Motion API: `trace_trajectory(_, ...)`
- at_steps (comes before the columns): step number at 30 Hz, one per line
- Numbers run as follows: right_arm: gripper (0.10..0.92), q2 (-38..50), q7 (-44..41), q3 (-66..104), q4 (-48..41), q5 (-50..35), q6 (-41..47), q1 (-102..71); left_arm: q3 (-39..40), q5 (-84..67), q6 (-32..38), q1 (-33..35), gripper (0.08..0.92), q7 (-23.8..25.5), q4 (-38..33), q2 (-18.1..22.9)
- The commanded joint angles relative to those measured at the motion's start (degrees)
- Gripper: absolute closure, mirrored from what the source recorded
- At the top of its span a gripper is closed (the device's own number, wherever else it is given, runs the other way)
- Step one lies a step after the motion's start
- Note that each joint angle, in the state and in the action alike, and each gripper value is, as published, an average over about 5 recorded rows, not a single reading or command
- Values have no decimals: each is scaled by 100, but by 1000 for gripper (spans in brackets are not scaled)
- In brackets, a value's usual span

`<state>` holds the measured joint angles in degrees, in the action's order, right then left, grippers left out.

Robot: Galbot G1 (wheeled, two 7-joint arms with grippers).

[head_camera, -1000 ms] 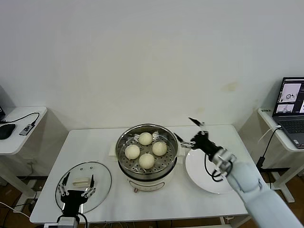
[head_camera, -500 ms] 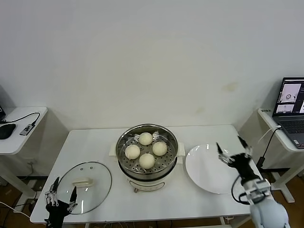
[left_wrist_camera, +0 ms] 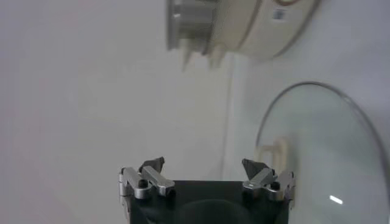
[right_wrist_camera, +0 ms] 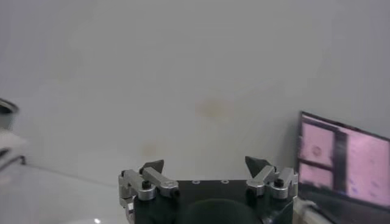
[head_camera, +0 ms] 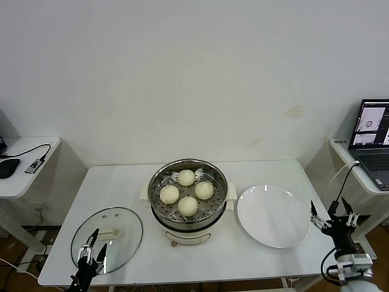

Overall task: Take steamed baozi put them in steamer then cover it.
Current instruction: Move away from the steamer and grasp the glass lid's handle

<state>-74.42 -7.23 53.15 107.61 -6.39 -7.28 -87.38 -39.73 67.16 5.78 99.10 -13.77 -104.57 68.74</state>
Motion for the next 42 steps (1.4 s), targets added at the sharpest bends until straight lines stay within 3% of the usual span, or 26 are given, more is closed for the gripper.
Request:
trace_trajectory(1, 203, -153, 101, 328, -27, 156, -66, -285, 170, 654, 73, -784, 177, 65, 974, -141)
trace_trajectory(21, 203, -366, 103, 302, -26, 420, -125, -413, 380, 523, -29, -1522, 177, 178, 1459, -544)
trace_trajectory(42, 203, -447, 86, 143, -214, 687, -67, -340, 619, 235, -148, -2143, 193, 312, 1892, -614)
